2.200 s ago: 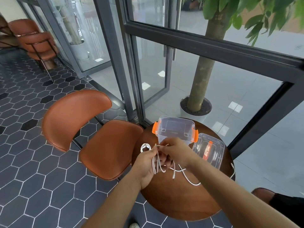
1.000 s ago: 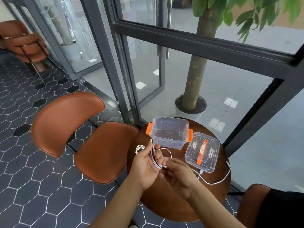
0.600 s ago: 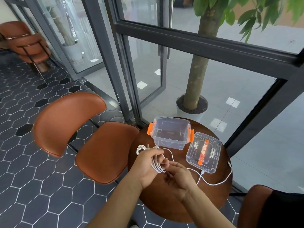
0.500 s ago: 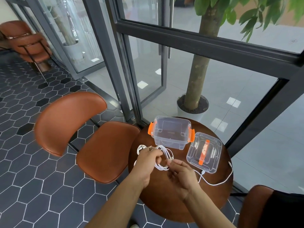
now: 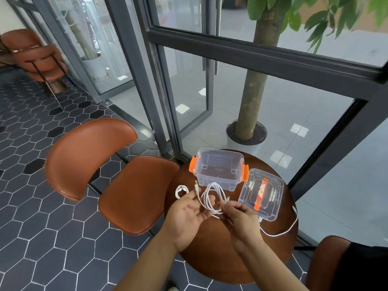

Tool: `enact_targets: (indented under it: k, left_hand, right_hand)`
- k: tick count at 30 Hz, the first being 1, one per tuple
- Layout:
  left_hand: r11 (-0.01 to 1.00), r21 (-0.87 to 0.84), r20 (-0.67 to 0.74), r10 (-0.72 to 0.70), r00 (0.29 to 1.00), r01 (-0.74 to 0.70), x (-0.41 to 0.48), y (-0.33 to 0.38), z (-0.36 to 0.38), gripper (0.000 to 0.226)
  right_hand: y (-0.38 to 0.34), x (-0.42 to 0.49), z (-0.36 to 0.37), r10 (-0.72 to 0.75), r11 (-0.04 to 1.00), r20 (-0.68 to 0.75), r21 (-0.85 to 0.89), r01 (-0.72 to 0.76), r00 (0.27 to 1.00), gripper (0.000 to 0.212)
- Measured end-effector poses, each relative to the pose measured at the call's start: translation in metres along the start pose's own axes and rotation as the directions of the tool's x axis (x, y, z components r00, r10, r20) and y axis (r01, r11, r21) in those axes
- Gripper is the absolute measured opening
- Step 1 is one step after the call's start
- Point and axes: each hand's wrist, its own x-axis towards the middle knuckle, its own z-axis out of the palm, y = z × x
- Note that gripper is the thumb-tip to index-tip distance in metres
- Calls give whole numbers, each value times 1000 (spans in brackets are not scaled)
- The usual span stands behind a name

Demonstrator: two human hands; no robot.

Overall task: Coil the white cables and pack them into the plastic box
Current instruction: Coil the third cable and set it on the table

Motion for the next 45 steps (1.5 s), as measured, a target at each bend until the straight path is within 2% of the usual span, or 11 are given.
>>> enact_targets:
  k: [3, 6, 11, 16, 19, 24, 28, 31, 35, 41, 45]
  left_hand:
    - [996, -78, -28, 35, 999, -37, -3, -4, 1, 31]
    - [977, 129, -108, 182, 977, -168, -2, -10, 8, 25]
    - [837, 483, -235, 407, 883, -258, 2, -15, 12, 25]
    - [753, 599, 3, 338, 941, -272, 0, -13, 9, 27]
    - [681, 692, 52, 285, 957, -241, 8, -5, 8, 25]
    - [327, 900, 78, 529, 845, -287, 28, -3, 0, 26]
    - [-162, 927, 354, 676, 646, -339, 28, -8, -6, 30]
    - [-349, 865, 499, 660, 561, -360, 25, -8, -8, 31]
    - [-334, 876, 481, 661, 576, -348, 22, -4, -3, 31]
    - [-84, 881, 362, 755, 546, -466, 21, 0, 1, 19]
    - [56, 927, 218, 727, 651, -372, 20, 6, 2, 27]
  right_hand:
    - [-4, 1, 3, -4, 1000, 7, 14, 4, 1000, 5]
    - [-3, 4, 5, -21, 1000, -19, -9, 21, 1000, 7]
    - [1, 5, 8, -114, 991, -106, -89, 105, 988, 12]
    - [-2, 9, 8, -290, 938, -141, -239, 252, 947, 14]
    - [-2, 9, 8, -370, 884, -109, -346, 314, 923, 13]
    - [2, -1, 14, -396, 851, -70, -401, 338, 915, 13]
    - [-1, -5, 19, -366, 881, -63, -345, 324, 928, 14]
    - [-5, -8, 23, -286, 937, -45, -222, 269, 957, 17]
    - [-6, -12, 28, -241, 962, -20, -140, 236, 970, 13]
    - [-6, -10, 31, -233, 967, -16, -109, 230, 972, 18]
    - [-4, -7, 31, -231, 965, -24, -132, 226, 973, 17]
